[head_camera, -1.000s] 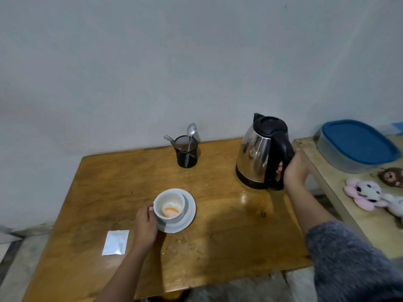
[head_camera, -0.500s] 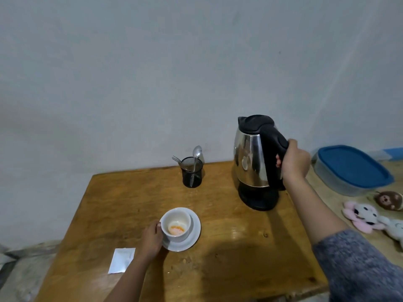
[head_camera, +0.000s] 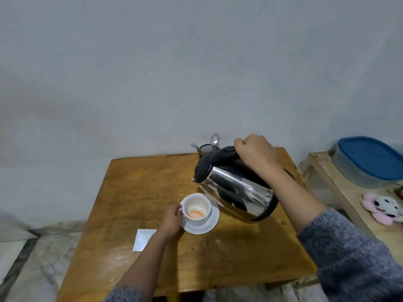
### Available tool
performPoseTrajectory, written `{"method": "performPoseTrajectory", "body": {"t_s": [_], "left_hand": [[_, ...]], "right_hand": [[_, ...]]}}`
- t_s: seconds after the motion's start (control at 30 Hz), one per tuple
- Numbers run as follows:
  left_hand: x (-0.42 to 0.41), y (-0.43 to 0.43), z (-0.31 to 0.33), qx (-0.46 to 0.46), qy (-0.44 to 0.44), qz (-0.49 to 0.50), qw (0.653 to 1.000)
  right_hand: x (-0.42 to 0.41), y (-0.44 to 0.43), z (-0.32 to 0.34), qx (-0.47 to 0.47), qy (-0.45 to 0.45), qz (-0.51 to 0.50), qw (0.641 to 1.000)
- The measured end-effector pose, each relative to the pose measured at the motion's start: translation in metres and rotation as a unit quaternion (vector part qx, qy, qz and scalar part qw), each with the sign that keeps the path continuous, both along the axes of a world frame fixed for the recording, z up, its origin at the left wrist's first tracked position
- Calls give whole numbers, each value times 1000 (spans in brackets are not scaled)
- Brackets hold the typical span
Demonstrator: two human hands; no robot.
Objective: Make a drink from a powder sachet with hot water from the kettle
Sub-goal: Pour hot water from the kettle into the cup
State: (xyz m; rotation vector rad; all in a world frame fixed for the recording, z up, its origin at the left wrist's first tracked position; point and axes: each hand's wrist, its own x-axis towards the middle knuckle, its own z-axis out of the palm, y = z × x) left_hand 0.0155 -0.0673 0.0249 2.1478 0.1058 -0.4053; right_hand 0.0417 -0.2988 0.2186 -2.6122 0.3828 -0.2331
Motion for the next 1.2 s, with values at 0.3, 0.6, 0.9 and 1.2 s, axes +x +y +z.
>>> {"method": "performPoseTrajectory", "body": {"t_s": [0.3, 0.6, 0.9, 1.2], "left_hand": [[3, 5, 3, -21, 23, -10, 999], [5, 7, 6, -28, 26, -23, 999], [7, 8, 4, -15, 27, -26, 999], [7, 6, 4, -14, 25, -20, 999]], "right_hand": [[11, 42, -4, -132, 74, 92, 984], [15, 64, 2, -202, 102, 131, 965], [13, 73, 0, -210, 126, 130, 961], [6, 83, 12, -201, 141, 139, 959]]}}
